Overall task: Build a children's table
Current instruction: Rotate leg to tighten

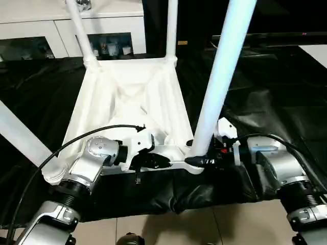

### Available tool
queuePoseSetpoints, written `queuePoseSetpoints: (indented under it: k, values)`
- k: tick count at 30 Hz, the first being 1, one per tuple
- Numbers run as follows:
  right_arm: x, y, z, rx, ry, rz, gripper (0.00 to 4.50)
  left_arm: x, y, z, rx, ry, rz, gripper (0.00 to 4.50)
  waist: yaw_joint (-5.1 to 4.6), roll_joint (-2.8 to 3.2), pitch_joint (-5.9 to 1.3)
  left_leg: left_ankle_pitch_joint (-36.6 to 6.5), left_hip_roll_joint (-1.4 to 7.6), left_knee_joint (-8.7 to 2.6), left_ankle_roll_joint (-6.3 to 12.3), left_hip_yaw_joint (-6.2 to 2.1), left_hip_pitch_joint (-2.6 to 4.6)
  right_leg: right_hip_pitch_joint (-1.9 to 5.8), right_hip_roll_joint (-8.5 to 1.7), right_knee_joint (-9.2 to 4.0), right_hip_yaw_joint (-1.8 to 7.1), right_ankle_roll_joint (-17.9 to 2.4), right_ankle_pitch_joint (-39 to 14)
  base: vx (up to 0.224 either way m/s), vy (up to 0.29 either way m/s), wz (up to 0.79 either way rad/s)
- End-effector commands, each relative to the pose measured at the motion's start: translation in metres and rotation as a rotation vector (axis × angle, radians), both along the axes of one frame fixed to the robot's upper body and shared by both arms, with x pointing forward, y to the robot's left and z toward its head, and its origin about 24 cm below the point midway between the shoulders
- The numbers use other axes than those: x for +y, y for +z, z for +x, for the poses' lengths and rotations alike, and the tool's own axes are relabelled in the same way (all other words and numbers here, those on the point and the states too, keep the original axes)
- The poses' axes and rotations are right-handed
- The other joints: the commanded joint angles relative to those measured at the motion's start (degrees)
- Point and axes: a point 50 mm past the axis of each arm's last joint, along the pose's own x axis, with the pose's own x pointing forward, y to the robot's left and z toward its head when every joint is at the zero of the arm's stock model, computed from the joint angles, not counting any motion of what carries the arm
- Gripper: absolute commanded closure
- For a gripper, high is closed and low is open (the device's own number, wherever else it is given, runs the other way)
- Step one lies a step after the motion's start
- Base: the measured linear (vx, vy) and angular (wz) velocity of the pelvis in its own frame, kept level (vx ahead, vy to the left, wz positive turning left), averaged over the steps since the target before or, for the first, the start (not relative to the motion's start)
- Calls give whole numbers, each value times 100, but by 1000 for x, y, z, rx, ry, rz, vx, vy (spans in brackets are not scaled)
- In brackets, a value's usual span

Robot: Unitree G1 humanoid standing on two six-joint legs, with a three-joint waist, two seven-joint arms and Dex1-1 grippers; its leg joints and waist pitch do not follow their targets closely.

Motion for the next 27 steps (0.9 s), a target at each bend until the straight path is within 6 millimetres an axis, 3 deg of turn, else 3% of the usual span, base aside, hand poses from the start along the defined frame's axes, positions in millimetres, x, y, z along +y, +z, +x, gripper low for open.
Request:
queuePoseSetpoints:
  k: [1, 14, 21, 24, 25, 27]
  values:
    - [7, -14, -10, 82, 87, -35, 203, -3, 18, 7, -83, 2, -56, 450, -23, -57, -425, -960, 319, -371, 452, -76, 167, 239, -321, -325, 224, -1571, -371, 0, 0, 0]
    - [7, -19, -16, 114, 112, -44, 247, -2, 17, 7, -72, 5, -55, 450, -20, -49, -432, -942, 316, -352, 463, -76, 168, 242, -312, -312, 220, -1578, -344, 0, 0, 0]
    - [13, -25, -17, 112, 29, 16, 250, -4, 15, 18, -103, 154, -65, 450, -17, -55, -406, -1190, 325, -370, 372, -70, 187, 218, -319, -355, 232, -1550, -646, 0, 0, 0]
    - [21, -31, -7, 78, -161, 55, 251, -13, 17, 28, -132, 279, -91, 450, -42, -60, -361, -1590, 310, -412, 182, -79, 203, 207, -337, -432, 238, -1393, -1387, 0, 0, 0]
    - [25, -37, 0, 68, -275, 48, 252, -19, 17, 32, -150, 333, -95, 450, -105, -62, -307, -2011, 295, -451, -49, -116, 230, 181, -357, -505, 231, -1200, -2174, 0, 0, 0]
    - [28, -41, 4, 57, -352, 36, 252, -23, 17, 35, -160, 367, -98, 450, -165, -69, -296, -2336, 277, -475, -255, -166, 252, 180, -377, -572, 204, -925, -2845, -53, 4, -9]
